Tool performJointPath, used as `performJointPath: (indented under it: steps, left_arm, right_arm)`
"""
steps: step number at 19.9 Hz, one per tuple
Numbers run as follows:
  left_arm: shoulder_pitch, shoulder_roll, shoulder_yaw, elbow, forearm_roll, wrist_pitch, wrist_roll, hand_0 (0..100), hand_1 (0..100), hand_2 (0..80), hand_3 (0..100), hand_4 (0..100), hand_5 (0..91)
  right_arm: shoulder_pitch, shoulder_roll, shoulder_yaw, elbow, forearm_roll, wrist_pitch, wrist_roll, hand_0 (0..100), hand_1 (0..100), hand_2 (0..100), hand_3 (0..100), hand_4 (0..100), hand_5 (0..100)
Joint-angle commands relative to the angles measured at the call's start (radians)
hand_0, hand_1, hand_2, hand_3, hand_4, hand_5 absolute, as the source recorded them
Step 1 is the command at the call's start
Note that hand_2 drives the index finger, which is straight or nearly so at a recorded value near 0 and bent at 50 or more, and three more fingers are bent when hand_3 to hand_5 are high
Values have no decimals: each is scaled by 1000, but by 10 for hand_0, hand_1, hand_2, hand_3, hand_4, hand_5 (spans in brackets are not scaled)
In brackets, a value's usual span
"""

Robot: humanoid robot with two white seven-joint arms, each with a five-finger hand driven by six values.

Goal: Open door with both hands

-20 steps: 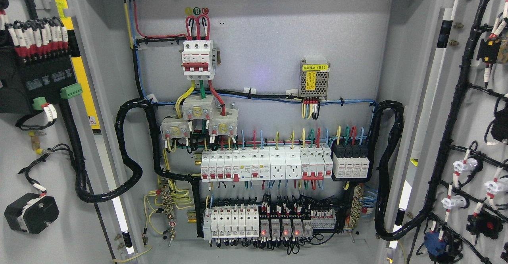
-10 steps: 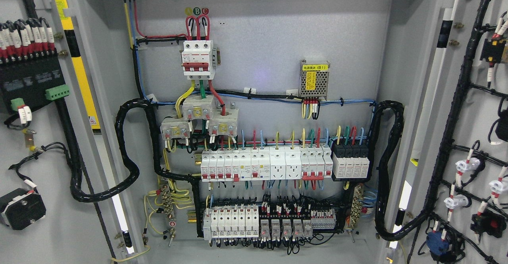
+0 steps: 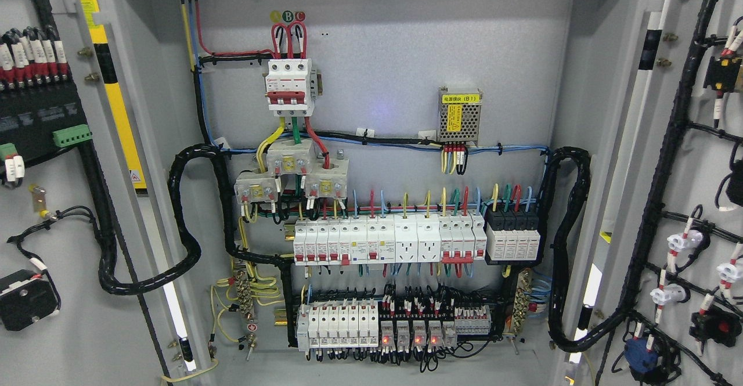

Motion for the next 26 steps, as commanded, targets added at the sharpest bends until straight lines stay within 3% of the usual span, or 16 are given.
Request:
performJointPath:
  steps: [1, 3, 9, 12, 21, 26]
  left_arm:
    - [-19, 55, 15, 103, 5, 8, -8, 0, 0, 0, 0, 0, 0]
    - [-21, 55, 17, 104, 5, 20, -8, 0, 0, 0, 0, 0, 0]
    - [-22, 54, 17, 103, 7, 20, -8, 0, 0, 0, 0, 0, 0]
    - [-22, 54, 17, 98, 7, 20, -8, 0, 0, 0, 0, 0, 0]
    - [8, 47, -6, -66, 11, 20, -7, 0, 0, 0, 0, 0, 0]
    - [48, 34, -119, -138, -13, 17, -3, 0, 0, 0, 0, 0, 0]
  right_arm:
    - [20, -10, 67, -35, -14, -5, 1, 223, 8, 0, 0, 0, 0]
    - [26, -45, 103, -35, -14, -35, 1, 223, 8, 0, 0, 0, 0]
    - [34, -93, 177, -35, -12, -71, 1, 223, 9, 0, 0, 0, 0]
    - [28, -104, 242, -33, -12, -71, 1, 223, 10, 0, 0, 0, 0]
    - [48, -128, 344, -15, -11, -61, -2, 221, 12, 0, 0, 0, 0]
    - [49, -128, 384, 22, 0, -61, -4, 221, 11, 0, 0, 0, 0]
